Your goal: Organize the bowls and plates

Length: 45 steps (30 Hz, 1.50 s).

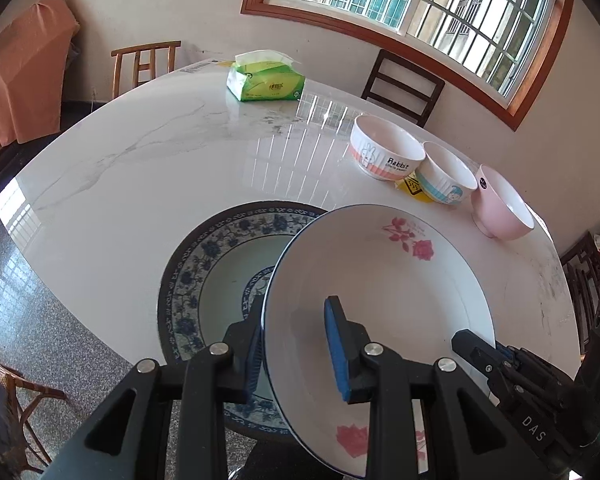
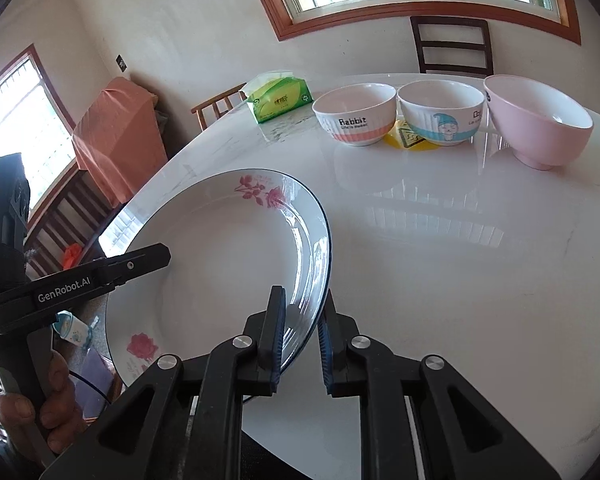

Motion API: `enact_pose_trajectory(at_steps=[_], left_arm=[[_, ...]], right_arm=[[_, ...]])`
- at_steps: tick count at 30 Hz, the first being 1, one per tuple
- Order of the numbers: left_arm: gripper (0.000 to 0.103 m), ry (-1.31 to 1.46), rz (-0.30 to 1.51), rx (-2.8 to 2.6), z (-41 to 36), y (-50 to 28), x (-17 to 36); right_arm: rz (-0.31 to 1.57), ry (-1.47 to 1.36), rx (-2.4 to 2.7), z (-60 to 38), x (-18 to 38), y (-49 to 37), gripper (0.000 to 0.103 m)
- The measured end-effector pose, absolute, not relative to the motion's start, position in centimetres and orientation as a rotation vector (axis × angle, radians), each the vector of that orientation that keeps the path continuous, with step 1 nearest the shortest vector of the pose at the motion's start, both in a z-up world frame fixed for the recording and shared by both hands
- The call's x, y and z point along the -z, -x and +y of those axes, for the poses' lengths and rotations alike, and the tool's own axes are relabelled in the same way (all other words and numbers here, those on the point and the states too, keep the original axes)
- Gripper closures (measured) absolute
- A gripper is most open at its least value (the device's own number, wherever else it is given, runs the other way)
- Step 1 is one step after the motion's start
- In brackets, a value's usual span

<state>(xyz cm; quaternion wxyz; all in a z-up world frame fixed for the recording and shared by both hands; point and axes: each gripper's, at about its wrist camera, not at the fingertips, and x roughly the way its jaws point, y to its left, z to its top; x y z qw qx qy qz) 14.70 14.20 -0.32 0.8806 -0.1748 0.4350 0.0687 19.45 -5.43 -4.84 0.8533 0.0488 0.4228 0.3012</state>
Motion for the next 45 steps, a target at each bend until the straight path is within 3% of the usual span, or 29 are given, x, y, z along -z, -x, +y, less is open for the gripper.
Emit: enact_pose_trajectory(at_steps=[16,45], left_arm=[[0.074,0.441,0.899,-0.184,19.2,-13.5,1.6],[0.074,0.485,0.92,-0.166,21.5,-14.2,3.4]], right_arm=[[0.911,-0.029,-0.671,-0.2,5.6,-19.2,0.087],[0.916,0.033,-0.652,1.9,6.4,-19.4,0.087]])
